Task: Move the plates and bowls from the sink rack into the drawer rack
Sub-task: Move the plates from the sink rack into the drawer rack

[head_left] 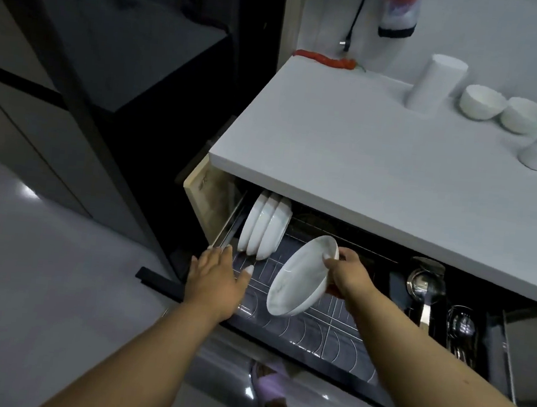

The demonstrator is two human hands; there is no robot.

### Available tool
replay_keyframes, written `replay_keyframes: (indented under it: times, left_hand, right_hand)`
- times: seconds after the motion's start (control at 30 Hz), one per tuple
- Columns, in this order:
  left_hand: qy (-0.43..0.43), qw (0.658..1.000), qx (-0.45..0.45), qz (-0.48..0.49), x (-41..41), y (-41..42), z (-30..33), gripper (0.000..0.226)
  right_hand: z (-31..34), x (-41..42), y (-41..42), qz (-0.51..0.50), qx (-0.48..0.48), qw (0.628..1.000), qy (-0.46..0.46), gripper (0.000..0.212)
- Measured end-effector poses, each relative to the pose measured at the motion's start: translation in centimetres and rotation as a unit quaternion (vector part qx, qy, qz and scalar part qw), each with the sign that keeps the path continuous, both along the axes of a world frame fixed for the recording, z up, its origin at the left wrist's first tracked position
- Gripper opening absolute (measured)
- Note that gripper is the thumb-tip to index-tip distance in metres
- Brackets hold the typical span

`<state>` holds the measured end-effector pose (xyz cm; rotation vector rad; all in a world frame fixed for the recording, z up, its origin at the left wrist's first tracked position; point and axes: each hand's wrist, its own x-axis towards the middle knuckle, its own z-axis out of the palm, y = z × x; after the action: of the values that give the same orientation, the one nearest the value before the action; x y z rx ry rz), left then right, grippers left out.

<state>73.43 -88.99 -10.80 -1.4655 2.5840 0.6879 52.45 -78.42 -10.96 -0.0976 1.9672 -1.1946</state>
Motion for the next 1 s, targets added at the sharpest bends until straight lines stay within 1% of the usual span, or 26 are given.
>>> replay_keyframes:
  times: [0.17,0.23,0.33,0.47,0.57,0.7,0.77,0.83,0.93,1.0]
  left_hand:
    - [0.011,0.999,-0.033,-0.009,-0.6,-0.8,-1.7,0.068]
    - [0.001,0.999,-0.033,-0.016,-0.7,-1.1,-2.5,0.069]
    - [-0.018,0.999,-0.029,-0.013,-0.9,-1.4,-3.2,0.07]
    - [-0.038,0.999,-0.033,-0.02,-1.0,-1.3,-3.7,0.072]
    - [-0.037,0.998,-0.043,-0.023,-1.0,-1.3,-3.9,0.074]
    - [-0.031,0.999,-0.026,-0.02,-1.0,-1.4,-4.0,0.081]
    - [-0.028,0.999,-0.023,-0.018,-1.0,-1.5,-4.0,0.081]
    - [-0.031,0.999,-0.029,-0.019,-1.0,-1.5,-4.0,0.086]
    - [-0.028,0.999,-0.036,-0.02,-0.9,-1.4,-4.1,0.088]
    - [-0.014,0.999,-0.04,-0.013,-0.9,-1.4,-4.0,0.086]
  right_hand:
    - [-1.7,-1.3,-3.7,0.029,0.028,0.999,0.024,0.045]
    - [-2.1,-1.7,-4.8,0.043,0.045,0.997,0.043,0.047]
    - [-3.1,-2.6,-6.4,0.075,0.078,0.991,0.077,0.055]
    - [-3.6,-3.2,-8.2,0.078,0.094,0.988,0.089,0.06]
    - [-4.3,-3.6,-9.4,0.093,0.119,0.983,0.108,0.064]
    - [-4.9,-4.0,-10.7,0.11,0.149,0.975,0.125,0.064]
    - [-5.2,-4.1,-11.3,0.104,0.152,0.974,0.135,0.066]
    - [-5.5,-4.2,-11.8,0.091,0.141,0.977,0.129,0.067]
    - [-5.9,-4.2,-12.5,0.082,0.131,0.981,0.117,0.064]
    - [-6.3,-4.1,-12.9,0.089,0.139,0.978,0.127,0.061]
